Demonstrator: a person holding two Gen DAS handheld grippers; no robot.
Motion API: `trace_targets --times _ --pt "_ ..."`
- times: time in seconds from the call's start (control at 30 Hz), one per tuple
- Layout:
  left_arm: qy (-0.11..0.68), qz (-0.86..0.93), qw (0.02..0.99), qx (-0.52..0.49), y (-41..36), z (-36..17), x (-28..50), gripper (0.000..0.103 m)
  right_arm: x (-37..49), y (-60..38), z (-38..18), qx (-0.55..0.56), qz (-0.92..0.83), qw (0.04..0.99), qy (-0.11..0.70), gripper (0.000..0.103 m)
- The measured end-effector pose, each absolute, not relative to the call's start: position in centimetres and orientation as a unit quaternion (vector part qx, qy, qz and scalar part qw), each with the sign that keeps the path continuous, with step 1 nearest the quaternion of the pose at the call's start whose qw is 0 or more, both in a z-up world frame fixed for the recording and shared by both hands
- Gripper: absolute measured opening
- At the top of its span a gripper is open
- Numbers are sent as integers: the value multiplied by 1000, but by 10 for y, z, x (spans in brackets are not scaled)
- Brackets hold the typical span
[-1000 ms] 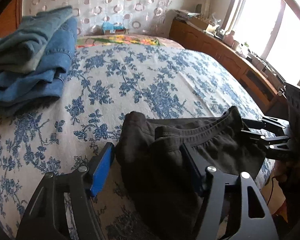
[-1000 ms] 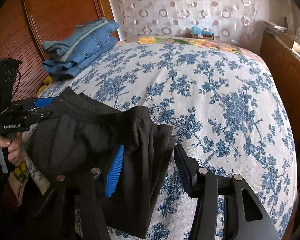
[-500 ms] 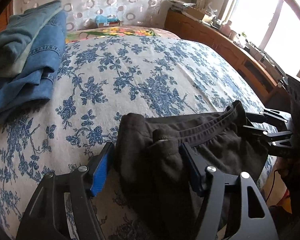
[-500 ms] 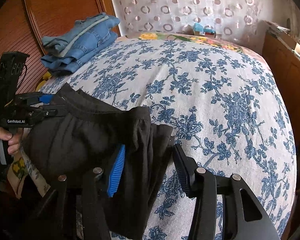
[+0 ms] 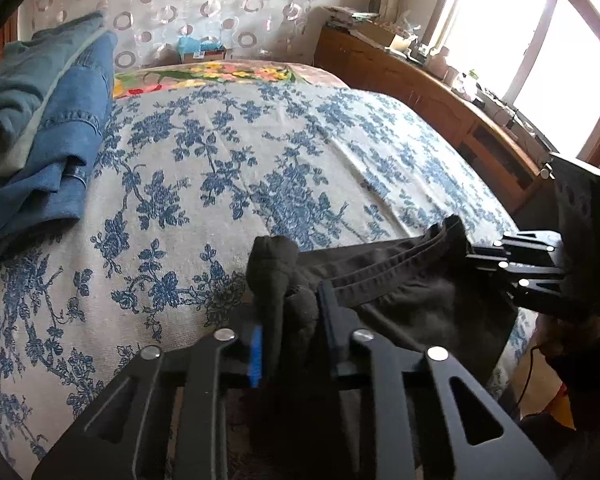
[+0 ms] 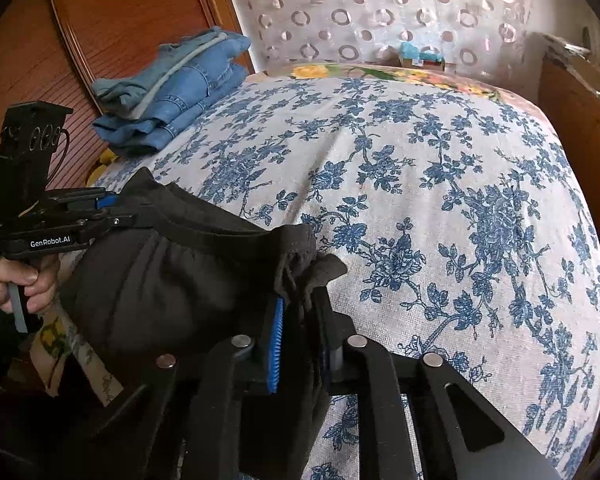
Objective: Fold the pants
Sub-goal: 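Lift the folded black pants off the bed with both grippers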
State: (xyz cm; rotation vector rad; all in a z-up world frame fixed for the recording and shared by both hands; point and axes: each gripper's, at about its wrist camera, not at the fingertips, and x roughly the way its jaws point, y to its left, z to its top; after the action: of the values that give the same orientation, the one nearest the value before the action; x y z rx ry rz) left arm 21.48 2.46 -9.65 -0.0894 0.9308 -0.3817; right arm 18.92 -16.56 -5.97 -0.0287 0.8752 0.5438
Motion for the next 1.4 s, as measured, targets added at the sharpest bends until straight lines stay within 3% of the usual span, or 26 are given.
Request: trace_targets --times 0.2,1.4 --pt "426 -186 884 -48 25 -82 208 16 184 -171 -50 -4 267 877 399 11" --pt "305 -144 940 -49 62 20 205 15 201 -143 44 -70 293 916 264 10"
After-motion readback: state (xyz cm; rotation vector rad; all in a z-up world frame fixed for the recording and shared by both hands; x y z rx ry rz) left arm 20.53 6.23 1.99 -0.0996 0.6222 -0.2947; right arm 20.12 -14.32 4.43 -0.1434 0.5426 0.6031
